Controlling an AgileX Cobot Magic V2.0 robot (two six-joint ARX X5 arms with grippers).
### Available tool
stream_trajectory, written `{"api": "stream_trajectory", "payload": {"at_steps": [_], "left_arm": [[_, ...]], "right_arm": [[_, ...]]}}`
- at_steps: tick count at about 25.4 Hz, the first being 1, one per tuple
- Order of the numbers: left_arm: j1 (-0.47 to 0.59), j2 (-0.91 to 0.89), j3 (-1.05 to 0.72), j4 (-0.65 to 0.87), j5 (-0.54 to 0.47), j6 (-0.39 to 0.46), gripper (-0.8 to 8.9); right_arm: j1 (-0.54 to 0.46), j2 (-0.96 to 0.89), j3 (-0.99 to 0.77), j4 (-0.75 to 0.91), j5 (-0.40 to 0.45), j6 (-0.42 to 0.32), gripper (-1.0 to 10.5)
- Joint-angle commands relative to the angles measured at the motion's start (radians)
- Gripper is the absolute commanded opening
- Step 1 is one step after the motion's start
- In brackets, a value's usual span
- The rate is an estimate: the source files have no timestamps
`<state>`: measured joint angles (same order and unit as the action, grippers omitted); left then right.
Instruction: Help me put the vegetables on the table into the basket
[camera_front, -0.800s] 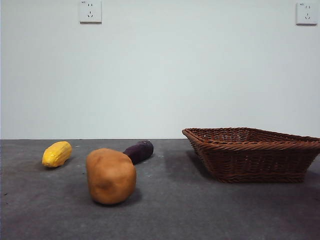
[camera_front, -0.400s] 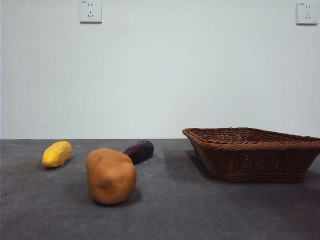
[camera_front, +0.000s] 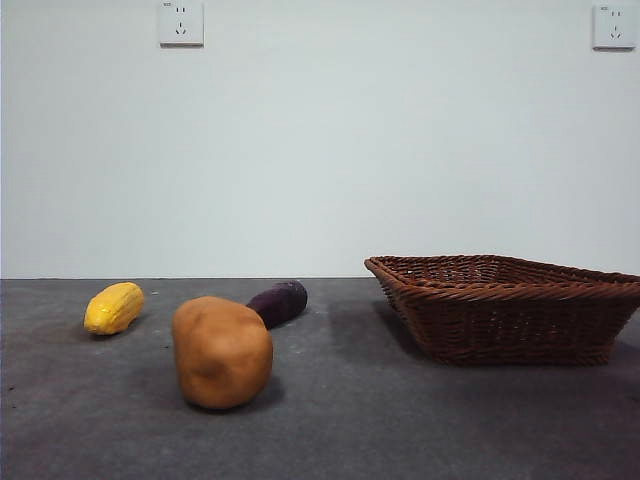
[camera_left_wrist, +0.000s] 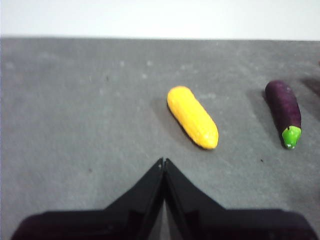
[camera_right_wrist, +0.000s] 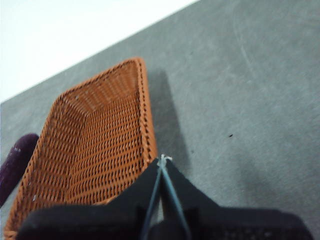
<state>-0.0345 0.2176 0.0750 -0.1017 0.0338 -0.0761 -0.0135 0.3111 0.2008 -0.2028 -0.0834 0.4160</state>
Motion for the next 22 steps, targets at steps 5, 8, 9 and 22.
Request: {"api": "stream_trajectory", "payload": {"at_steps": [5, 8, 9, 22], "left_arm": [[0.003, 0.151, 0.025, 0.031, 0.067, -0.109, -0.05], [0.003, 0.282, 0.089, 0.027, 0.109, -0.134, -0.06], [0.003, 0.332, 0.122, 0.027, 0.125, -0.134, -0.06], [0.003, 0.842, 0.684, -0.324, 0.341, -0.132, -0.04]], "right_arm": [[-0.001, 0.233, 0.14, -0.009, -0.062, -0.005, -0.1], [0.0, 0.393, 0.256, -0.042, -0.07, -0.024, -0.1], [0.0, 0.451, 0.3, -0.058, -0.085, -0.041, -0.1], [0.0, 0.905, 0.742, -0.441, -0.226, -0.126, 0.0]]}}
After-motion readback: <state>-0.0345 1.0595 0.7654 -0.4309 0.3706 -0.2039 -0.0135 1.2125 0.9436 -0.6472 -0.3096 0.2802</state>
